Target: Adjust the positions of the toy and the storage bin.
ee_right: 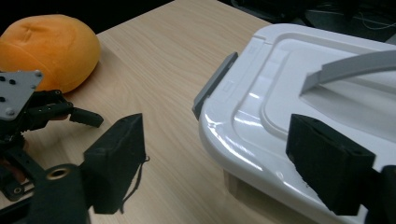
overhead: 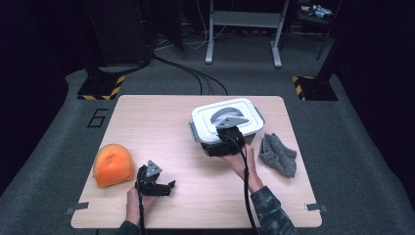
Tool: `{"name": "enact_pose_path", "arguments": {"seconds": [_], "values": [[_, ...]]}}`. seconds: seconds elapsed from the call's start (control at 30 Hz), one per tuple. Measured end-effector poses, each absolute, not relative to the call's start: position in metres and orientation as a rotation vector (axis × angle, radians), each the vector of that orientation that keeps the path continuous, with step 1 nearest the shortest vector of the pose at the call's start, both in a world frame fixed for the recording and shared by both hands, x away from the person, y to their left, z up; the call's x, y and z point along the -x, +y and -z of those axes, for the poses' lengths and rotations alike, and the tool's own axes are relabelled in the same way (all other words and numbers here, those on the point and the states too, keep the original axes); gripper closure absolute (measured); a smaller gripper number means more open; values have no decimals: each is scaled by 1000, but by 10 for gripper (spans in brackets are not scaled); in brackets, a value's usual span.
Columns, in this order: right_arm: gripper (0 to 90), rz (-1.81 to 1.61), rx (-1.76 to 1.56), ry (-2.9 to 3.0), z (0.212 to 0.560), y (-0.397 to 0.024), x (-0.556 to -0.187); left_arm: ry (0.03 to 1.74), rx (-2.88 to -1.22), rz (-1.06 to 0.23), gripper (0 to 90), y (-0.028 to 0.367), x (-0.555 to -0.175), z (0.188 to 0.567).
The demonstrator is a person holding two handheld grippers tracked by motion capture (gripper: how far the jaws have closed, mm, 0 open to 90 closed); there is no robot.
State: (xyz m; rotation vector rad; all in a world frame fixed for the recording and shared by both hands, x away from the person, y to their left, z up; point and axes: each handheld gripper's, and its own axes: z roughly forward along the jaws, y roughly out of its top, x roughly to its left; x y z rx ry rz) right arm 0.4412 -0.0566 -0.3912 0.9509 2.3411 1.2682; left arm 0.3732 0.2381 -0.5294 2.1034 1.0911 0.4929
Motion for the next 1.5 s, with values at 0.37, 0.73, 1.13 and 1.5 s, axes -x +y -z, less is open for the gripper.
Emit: {"name": "enact_pose_path", "arguments": {"seconds": [0.37, 0.73, 1.13, 1.5], "values": [[104, -1292, -975, 2276, 407, -98, -409, 1091, -2098, -499, 118, 238, -373, 530], [79, -1189, -1101, 2282, 465, -139, -391, 1092, -2099, -498, 117, 238, -373, 530], [75, -1062, -1210, 2304, 519, -162, -381, 1116, -2039, -481, 113, 235, -376, 524], [77, -1021, -1222, 2306, 528, -164, -378, 1094, -1976, -507, 114, 211, -394, 478]]}}
